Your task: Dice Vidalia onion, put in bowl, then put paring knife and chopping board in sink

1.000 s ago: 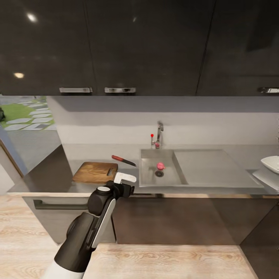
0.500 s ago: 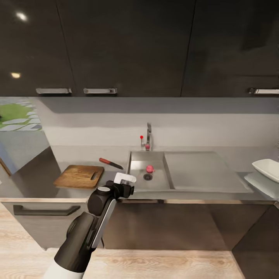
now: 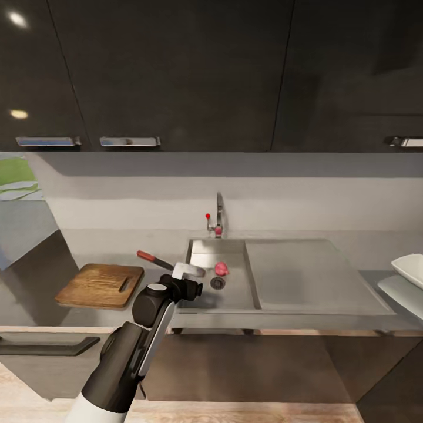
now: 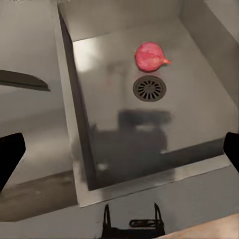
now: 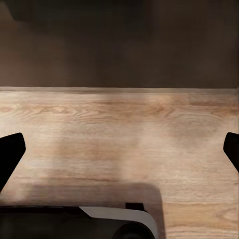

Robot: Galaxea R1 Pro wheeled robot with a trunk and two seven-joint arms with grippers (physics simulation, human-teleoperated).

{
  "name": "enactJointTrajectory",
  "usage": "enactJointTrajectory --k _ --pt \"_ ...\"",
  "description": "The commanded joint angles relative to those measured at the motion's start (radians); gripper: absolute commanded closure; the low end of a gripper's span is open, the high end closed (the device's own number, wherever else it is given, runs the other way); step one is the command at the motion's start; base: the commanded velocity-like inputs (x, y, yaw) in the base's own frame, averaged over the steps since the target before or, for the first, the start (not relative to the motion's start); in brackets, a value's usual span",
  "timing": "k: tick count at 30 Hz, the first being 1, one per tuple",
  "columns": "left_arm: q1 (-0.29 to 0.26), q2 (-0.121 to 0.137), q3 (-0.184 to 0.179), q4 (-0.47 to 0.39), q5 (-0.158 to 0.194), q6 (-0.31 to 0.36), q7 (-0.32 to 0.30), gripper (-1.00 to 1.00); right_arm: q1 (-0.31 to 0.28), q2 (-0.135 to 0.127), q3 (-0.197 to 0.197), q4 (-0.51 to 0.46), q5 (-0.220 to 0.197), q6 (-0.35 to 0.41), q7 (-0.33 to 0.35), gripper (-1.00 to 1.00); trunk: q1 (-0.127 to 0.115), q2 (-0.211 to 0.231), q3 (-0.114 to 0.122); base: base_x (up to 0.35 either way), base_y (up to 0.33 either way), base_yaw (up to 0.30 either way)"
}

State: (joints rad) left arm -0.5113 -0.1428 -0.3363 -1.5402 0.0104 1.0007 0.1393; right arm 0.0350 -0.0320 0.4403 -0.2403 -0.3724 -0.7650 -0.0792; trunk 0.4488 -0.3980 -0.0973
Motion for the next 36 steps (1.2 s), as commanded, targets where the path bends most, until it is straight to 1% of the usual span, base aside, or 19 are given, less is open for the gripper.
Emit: enactJointTrajectory --k 1,6,10,21,31,35,36 --pt "-0.001 0.000 -0.001 0.001 0.002 0.004 0.005 -1.00 0.000 -0.001 0.009 -0.003 -0.003 0.000 -0.008 -1.00 0.001 -0.002 -0.002 0.315 -0.004 0.000" --pt "-0.001 0.000 -0.001 0.013 0.002 0.003 0.005 -1.00 0.000 0.000 0.009 -0.002 -0.003 0.000 -0.008 -1.00 0.001 -0.002 -0.002 0.301 -0.001 0.000" --pt "-0.001 0.000 -0.002 0.016 0.002 0.003 0.005 -1.00 0.000 -0.001 0.008 0.000 -0.005 0.000 -0.008 -1.00 0.001 -0.002 -0.003 0.181 -0.044 0.000" --pt "-0.001 0.000 -0.003 0.017 0.002 0.003 0.005 -1.00 0.000 -0.002 0.008 0.001 -0.005 0.000 -0.010 -1.00 0.001 -0.002 -0.004 0.113 -0.214 0.000" --pt "-0.001 0.000 -0.003 0.040 0.002 0.001 0.006 -1.00 0.000 0.000 0.008 0.002 -0.005 0.000 -0.010 -1.00 0.001 -0.002 -0.004 0.047 -0.028 0.000" --pt "-0.001 0.000 0.005 0.057 0.002 -0.001 0.006 -1.00 0.000 0.000 0.008 0.002 -0.005 0.000 -0.010 -1.00 0.001 -0.002 -0.004 0.138 -0.080 0.000" --pt "-0.001 -0.001 0.015 0.061 0.002 -0.001 0.006 -1.00 0.000 0.000 0.008 0.002 -0.005 0.000 -0.010 -1.00 0.001 -0.002 -0.004 0.099 -0.069 0.000"
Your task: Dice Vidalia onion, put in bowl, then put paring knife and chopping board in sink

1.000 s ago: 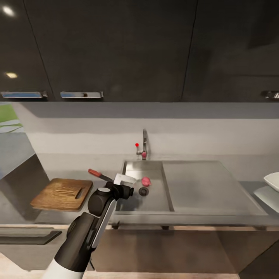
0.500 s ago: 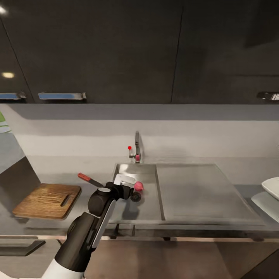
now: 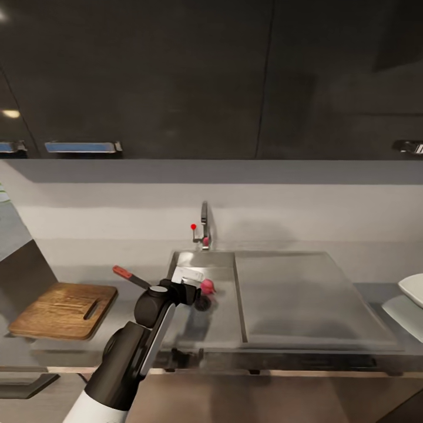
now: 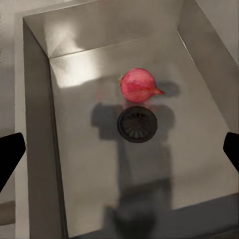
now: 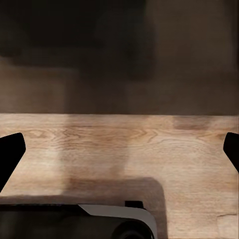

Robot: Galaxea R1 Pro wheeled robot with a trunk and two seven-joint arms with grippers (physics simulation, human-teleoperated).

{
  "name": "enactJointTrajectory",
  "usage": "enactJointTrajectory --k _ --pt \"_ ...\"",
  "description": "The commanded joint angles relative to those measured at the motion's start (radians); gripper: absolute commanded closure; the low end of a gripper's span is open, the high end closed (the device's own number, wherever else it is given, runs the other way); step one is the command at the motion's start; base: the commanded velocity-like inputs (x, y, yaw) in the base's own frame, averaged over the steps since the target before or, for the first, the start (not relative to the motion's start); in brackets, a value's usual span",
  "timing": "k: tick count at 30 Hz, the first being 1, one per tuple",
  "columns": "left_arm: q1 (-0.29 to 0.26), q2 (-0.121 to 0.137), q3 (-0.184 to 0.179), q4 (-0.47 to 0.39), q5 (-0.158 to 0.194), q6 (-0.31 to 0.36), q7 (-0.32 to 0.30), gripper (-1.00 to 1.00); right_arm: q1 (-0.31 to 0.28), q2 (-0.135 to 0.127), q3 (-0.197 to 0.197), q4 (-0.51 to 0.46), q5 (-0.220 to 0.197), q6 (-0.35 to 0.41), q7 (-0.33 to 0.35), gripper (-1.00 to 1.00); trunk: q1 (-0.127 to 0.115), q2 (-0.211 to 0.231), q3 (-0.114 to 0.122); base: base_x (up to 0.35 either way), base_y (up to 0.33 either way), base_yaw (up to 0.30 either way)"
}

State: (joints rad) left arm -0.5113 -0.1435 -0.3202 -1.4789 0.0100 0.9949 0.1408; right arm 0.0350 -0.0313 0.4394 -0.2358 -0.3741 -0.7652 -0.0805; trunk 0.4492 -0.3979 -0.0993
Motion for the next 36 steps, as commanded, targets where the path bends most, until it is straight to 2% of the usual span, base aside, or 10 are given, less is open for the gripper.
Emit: enactJointTrajectory --k 1,7,20,29,32,36 --pt "-0.001 -0.001 0.005 0.001 0.002 0.004 0.005 -1.00 0.000 -0.001 0.009 -0.003 -0.003 0.000 -0.008 -1.00 0.001 -0.002 -0.002 0.063 -0.044 0.000" --pt "-0.001 -0.005 0.054 0.006 0.010 0.004 0.004 -1.00 0.000 -0.001 0.009 -0.003 -0.003 0.000 -0.008 -1.00 0.001 -0.002 -0.002 0.025 -0.017 0.000" --pt "-0.001 -0.006 0.058 0.014 0.021 0.004 0.002 -1.00 0.000 0.000 0.009 -0.002 -0.003 0.000 -0.008 -1.00 0.001 -0.002 -0.002 0.001 0.000 0.000" --pt "-0.003 -0.016 0.056 0.085 0.023 -0.039 0.003 -1.00 0.000 0.001 0.009 -0.002 -0.003 0.000 -0.008 -1.00 0.001 -0.002 -0.002 0.000 0.000 0.000" --pt "-0.011 -0.018 0.055 0.110 0.023 -0.045 0.003 -1.00 0.000 0.001 0.009 -0.001 -0.003 0.000 -0.008 -1.00 0.001 -0.002 -0.002 0.000 0.000 0.000" --pt "-0.059 -0.019 0.055 0.144 0.023 -0.047 0.003 -1.00 0.000 0.001 0.009 0.000 -0.003 0.000 -0.008 -1.00 0.001 -0.002 -0.002 0.000 0.000 0.000"
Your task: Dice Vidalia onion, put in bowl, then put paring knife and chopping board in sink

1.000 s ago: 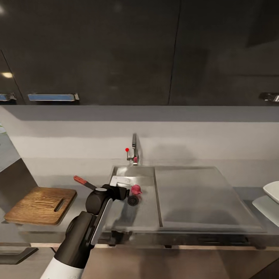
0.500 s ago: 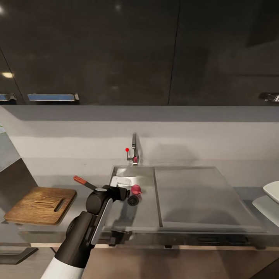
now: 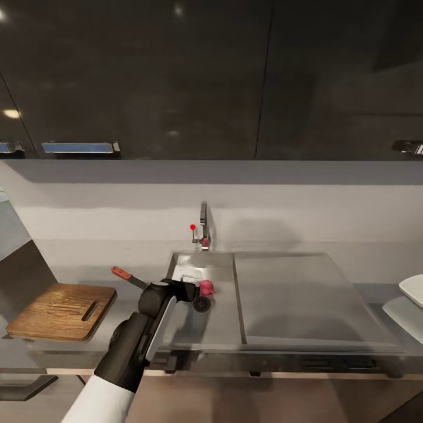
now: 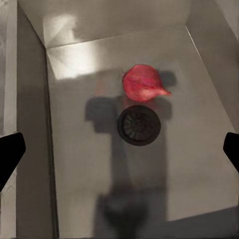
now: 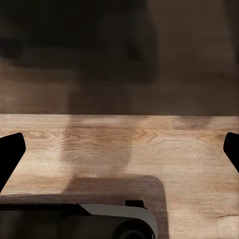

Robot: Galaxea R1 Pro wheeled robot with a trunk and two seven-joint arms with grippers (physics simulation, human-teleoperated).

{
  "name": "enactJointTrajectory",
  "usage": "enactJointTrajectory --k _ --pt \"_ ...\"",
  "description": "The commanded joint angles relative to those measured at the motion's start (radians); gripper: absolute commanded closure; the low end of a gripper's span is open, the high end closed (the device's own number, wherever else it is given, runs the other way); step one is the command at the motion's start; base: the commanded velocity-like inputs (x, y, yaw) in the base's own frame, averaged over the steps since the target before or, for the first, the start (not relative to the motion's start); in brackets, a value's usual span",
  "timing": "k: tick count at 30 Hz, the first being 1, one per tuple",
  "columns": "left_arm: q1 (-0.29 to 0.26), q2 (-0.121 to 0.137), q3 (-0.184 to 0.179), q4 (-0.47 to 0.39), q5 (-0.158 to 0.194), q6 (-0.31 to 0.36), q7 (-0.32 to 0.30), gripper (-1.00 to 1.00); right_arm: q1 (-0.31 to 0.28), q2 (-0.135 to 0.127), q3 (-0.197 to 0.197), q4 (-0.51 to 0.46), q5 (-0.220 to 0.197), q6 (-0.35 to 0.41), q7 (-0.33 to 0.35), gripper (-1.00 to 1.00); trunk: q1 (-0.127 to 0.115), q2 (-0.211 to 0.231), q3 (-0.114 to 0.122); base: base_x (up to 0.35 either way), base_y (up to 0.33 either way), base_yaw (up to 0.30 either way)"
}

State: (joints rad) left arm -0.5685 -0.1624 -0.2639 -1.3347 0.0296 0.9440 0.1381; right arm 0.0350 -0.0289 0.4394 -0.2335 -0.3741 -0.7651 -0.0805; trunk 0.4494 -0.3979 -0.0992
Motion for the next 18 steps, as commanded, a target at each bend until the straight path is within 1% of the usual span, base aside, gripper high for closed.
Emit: enactJointTrajectory --k 1,3,5,6,7,8,9,10,12,13,14,15,16,18 --pt "-0.012 0.000 -0.001 0.009 0.004 0.004 0.006 -1.00 0.000 -0.001 0.009 -0.003 -0.003 0.000 -0.008 -1.00 0.001 -0.002 -0.002 0.000 0.000 0.000" --pt "-0.047 0.000 0.000 0.045 0.010 0.004 0.006 -1.00 0.000 -0.001 0.009 -0.003 -0.003 0.001 -0.008 -1.00 0.001 -0.002 -0.002 0.000 0.000 0.000" --pt "-0.110 -0.001 0.000 0.123 0.043 0.003 0.006 -1.00 0.000 0.000 0.009 -0.003 -0.002 0.001 -0.008 -1.00 0.001 -0.002 -0.002 0.000 0.000 0.000" --pt "-0.123 -0.001 0.000 0.140 0.054 0.003 0.006 -1.00 0.000 0.000 0.009 -0.003 -0.003 0.000 -0.008 -1.00 0.001 -0.002 -0.002 0.000 0.000 0.000" --pt "-0.150 0.000 0.000 0.174 0.076 0.002 0.006 -1.00 0.000 0.000 0.009 -0.003 -0.003 0.001 -0.008 -1.00 0.001 -0.002 -0.002 0.000 0.000 0.000" --pt "-0.163 -0.001 0.000 0.191 0.087 0.002 0.006 -1.00 0.000 0.000 0.009 -0.003 -0.003 0.001 -0.008 -1.00 0.001 -0.002 -0.002 0.000 0.000 0.000" --pt "-0.188 -0.001 0.000 0.224 0.110 0.000 0.007 -1.00 0.000 0.000 0.009 -0.003 -0.003 0.001 -0.008 -1.00 0.001 -0.002 -0.002 0.000 0.000 0.000" --pt "-0.201 -0.001 0.000 0.242 0.119 -0.001 0.007 -1.00 0.000 0.000 0.009 -0.003 -0.002 0.001 -0.008 -1.00 0.001 -0.002 -0.002 0.000 0.000 0.000" --pt "-0.254 -0.002 0.000 0.321 0.151 -0.013 0.007 -1.00 0.000 0.000 0.009 -0.003 -0.003 0.001 -0.008 -1.00 0.001 -0.002 -0.002 0.000 0.000 0.000" --pt "-0.281 -0.003 0.000 0.368 0.164 -0.024 0.007 -1.00 0.000 0.000 0.009 -0.003 -0.002 0.001 -0.008 -1.00 0.001 -0.002 -0.002 0.000 0.000 0.000" --pt "-0.331 -0.003 0.000 0.474 0.186 -0.061 0.008 -1.00 0.000 0.000 0.009 -0.003 -0.002 0.001 -0.008 -1.00 0.001 -0.002 -0.002 0.000 0.000 0.000" --pt "-0.352 -0.004 0.000 0.519 0.197 -0.084 0.008 -1.00 0.000 0.000 0.009 -0.003 -0.002 0.001 -0.008 -1.00 0.001 -0.002 -0.002 0.000 0.000 0.000" --pt "-0.361 -0.005 0.000 0.537 0.203 -0.094 0.008 -1.00 0.000 0.000 0.009 -0.003 -0.003 0.001 -0.008 -1.00 0.001 -0.002 -0.002 0.000 0.000 0.000" --pt "-0.383 -0.006 0.000 0.581 0.227 -0.119 0.008 -1.00 0.000 0.000 0.009 -0.003 -0.003 0.001 -0.008 -1.00 0.001 -0.002 -0.002 0.000 0.000 0.000"
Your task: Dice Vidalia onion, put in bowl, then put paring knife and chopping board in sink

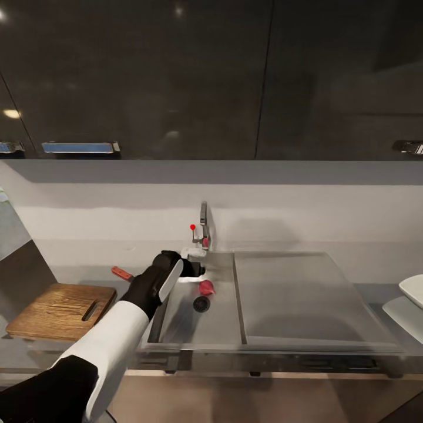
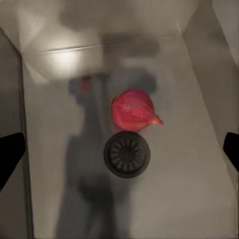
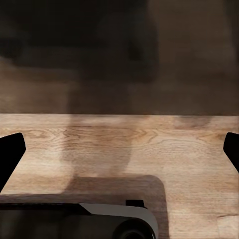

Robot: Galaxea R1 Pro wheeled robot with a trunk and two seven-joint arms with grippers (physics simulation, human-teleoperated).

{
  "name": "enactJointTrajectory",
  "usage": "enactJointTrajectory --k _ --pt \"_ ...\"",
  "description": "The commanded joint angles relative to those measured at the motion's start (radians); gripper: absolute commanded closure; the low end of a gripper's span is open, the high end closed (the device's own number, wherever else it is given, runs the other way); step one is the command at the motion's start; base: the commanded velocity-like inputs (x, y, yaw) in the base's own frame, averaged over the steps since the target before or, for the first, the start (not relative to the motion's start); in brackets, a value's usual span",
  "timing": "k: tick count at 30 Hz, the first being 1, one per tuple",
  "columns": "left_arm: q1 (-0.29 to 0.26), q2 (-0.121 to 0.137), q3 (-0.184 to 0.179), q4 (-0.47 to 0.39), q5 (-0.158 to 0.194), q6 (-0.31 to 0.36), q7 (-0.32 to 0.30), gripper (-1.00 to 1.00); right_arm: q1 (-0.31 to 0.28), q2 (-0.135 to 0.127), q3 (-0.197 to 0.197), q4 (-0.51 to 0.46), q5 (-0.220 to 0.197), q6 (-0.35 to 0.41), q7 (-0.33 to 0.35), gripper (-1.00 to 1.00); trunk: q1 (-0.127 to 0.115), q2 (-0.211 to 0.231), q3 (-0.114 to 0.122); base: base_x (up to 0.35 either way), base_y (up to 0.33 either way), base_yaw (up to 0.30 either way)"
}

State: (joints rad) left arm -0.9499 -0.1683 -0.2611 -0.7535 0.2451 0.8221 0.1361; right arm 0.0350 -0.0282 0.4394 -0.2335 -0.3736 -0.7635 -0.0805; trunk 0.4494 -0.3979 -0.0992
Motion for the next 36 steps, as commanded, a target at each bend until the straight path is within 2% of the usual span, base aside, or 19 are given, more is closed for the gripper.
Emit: enactJointTrajectory --k 1,8,17,30,36 --pt "-0.004 0.000 -0.003 0.005 0.016 -0.001 0.010 -1.00 0.000 -0.001 0.009 -0.003 -0.003 0.000 -0.008 -1.00 0.001 -0.002 -0.002 0.000 0.000 0.000" --pt "-0.015 0.001 -0.003 0.019 0.033 -0.019 0.008 -1.00 0.000 -0.002 0.009 -0.003 -0.004 -0.001 -0.008 -1.00 0.001 -0.002 -0.002 0.000 0.000 0.000" --pt "-0.018 0.011 -0.005 0.019 0.036 -0.134 0.006 -1.00 0.000 -0.002 0.009 -0.004 -0.004 -0.002 -0.008 -1.00 0.001 -0.002 -0.002 0.006 -0.005 0.000" --pt "-0.018 0.013 -0.006 0.040 0.035 -0.142 0.007 -1.00 0.000 -0.002 0.009 -0.004 -0.005 -0.002 -0.008 -1.00 0.001 -0.002 -0.002 0.184 -0.183 0.000" --pt "-0.018 0.020 -0.007 0.049 0.033 -0.144 0.007 -1.00 0.000 -0.002 0.009 -0.004 -0.005 -0.002 -0.008 -1.00 0.001 -0.002 -0.002 0.057 -0.057 0.000"
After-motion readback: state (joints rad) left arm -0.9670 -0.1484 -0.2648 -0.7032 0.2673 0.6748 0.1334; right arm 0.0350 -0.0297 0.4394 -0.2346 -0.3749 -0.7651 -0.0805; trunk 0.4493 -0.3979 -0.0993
